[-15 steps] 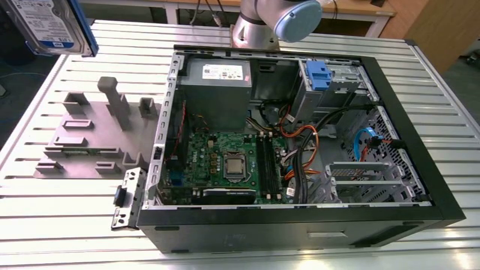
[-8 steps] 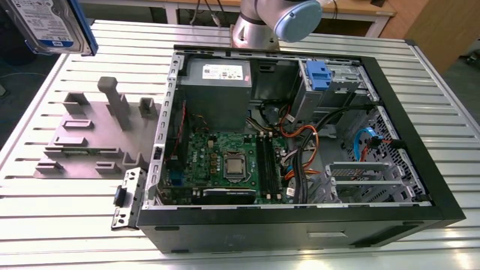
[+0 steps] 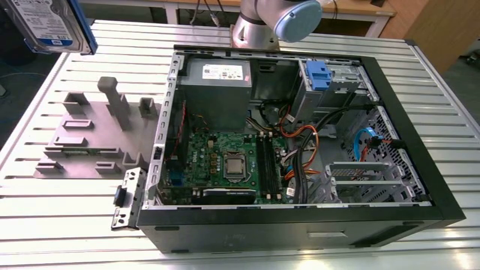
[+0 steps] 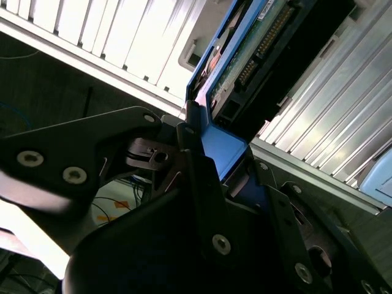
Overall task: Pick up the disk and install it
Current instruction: 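Pick up the disk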
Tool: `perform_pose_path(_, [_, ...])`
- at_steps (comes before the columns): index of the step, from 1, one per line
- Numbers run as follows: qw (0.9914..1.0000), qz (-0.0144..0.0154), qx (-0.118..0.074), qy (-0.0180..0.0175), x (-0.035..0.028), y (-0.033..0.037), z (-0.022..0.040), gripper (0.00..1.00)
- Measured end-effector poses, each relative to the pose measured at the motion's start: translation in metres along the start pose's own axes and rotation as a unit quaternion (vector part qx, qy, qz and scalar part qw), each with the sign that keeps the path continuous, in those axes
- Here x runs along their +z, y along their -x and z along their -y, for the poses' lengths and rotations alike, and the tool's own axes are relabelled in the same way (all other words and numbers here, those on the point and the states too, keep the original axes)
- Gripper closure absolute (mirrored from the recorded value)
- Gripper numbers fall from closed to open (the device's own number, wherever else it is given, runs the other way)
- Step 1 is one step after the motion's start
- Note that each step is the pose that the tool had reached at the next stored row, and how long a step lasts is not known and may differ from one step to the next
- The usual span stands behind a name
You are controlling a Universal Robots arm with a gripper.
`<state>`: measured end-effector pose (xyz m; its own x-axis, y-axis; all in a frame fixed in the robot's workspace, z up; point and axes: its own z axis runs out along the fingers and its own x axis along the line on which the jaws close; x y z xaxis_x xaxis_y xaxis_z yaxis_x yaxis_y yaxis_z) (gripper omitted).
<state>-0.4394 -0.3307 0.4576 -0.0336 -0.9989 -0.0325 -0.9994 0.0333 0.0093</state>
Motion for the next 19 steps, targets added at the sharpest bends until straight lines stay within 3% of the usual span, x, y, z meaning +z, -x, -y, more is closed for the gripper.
perform_pose_path(8, [1.0,0.0,0.0,-0.0001,-0.0059,0.0002,-0.0001,0.64])
perform_pose_path(19, [1.0,0.0,0.0,0.0,-0.0192,0.0006,-0.0002,0.64])
